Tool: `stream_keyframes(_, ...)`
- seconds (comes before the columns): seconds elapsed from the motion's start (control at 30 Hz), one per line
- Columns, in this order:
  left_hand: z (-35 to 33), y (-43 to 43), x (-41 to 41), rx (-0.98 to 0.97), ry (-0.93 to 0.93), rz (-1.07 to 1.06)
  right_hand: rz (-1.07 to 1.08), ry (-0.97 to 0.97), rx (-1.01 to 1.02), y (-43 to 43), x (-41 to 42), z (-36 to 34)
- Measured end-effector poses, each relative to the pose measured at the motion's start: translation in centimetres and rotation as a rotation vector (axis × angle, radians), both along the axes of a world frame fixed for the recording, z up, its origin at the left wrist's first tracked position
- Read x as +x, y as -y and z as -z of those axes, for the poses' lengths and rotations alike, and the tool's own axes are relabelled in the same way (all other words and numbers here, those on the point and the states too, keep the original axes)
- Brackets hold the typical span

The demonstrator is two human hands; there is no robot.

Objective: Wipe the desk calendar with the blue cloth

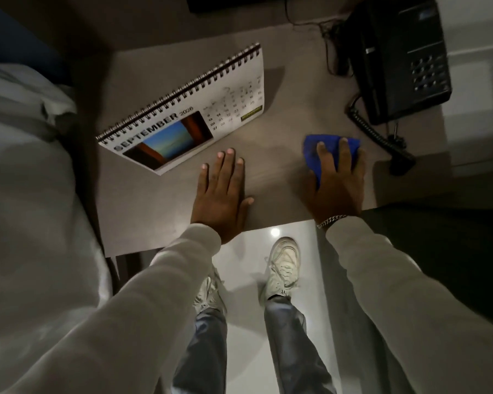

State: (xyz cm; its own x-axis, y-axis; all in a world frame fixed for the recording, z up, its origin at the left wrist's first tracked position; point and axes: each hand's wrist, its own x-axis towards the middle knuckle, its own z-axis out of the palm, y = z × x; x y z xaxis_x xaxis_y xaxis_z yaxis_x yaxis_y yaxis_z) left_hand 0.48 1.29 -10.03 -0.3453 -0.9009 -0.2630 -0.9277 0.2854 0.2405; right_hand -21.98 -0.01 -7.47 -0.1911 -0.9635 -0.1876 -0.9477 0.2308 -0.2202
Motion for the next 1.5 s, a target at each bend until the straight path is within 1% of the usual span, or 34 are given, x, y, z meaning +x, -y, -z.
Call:
stream_keyframes(0.07, -1.8, 0.2, 0.3, 0.028, -0.036, 0.026, -0.017, 0.043, 0.020, 0.5, -0.3, -1.1)
stream_keyframes(0.17, -5.5, 0.3, 1.1, 0.020, -0.045, 0.112, 0.005, 0.206, -0.028, 1.1, -0.7, -3.4)
stream_keyframes(0.27, -9.3, 1.2, 2.4, -0.036, -0.013, 0.159, 0.057, 0.357, -0.136, 0.5, 0.0, -5.5)
stream_keyframes(0.4, -13.4, 3.8, 4.7, -0.135, 0.053, 0.167, 0.136, 0.584, -0.161, -0.9, 3.1, -7.3)
stream_keyframes(0.57, -15.3, 9.3, 7.4, -0.197, 0.164, 0.241, 0.262, 0.826, -0.346, -1.1, 8.3, -7.2)
stream_keyframes(0.67, -15.2, 12.3, 8.0, -0.165, 0.198, 0.401, 0.349, 0.933, -0.430, -0.2, 11.2, -6.1)
stream_keyframes(0.77, -14.5, 14.2, 8.4, -0.154, 0.188, 0.579, 0.442, 0.984, -0.529, 1.0, 13.8, -4.8)
stream_keyframes(0.83, -14.1, 14.6, 8.8, -0.166, 0.157, 0.630, 0.465, 0.996, -0.594, 1.9, 15.6, -3.7)
stream_keyframes(0.97, -13.5, 15.0, 9.1, -0.163, 0.069, 0.668, 0.488, 0.979, -0.685, 3.3, 19.2, -1.6)
stream_keyframes(1.03, -13.4, 15.1, 9.1, -0.148, 0.025, 0.679, 0.473, 0.982, -0.701, 3.7, 21.0, -0.7)
stream_keyframes(1.1, -13.3, 15.3, 9.2, -0.140, -0.007, 0.696, 0.438, 0.941, -0.692, 3.4, 23.0, 0.5)
stream_keyframes(1.17, -13.3, 15.4, 9.3, -0.123, -0.020, 0.703, 0.418, 0.876, -0.723, 2.8, 25.2, 1.6)
stream_keyframes(1.27, -13.2, 15.4, 9.2, -0.113, -0.021, 0.713, 0.417, 0.879, -0.814, 2.2, 27.9, 2.6)
stream_keyframes(1.33, -13.3, 15.3, 9.2, -0.112, -0.013, 0.718, 0.429, 0.880, -0.860, 2.5, 28.3, 2.5)
stream_keyframes(1.43, -13.3, 15.2, 9.1, -0.122, -0.012, 0.720, 0.464, 0.908, -0.938, 4.6, 26.6, 1.8)
stream_keyframes(1.5, -13.3, 15.1, 9.1, -0.127, -0.013, 0.722, 0.548, 0.924, -0.945, 6.5, 25.0, 1.3)
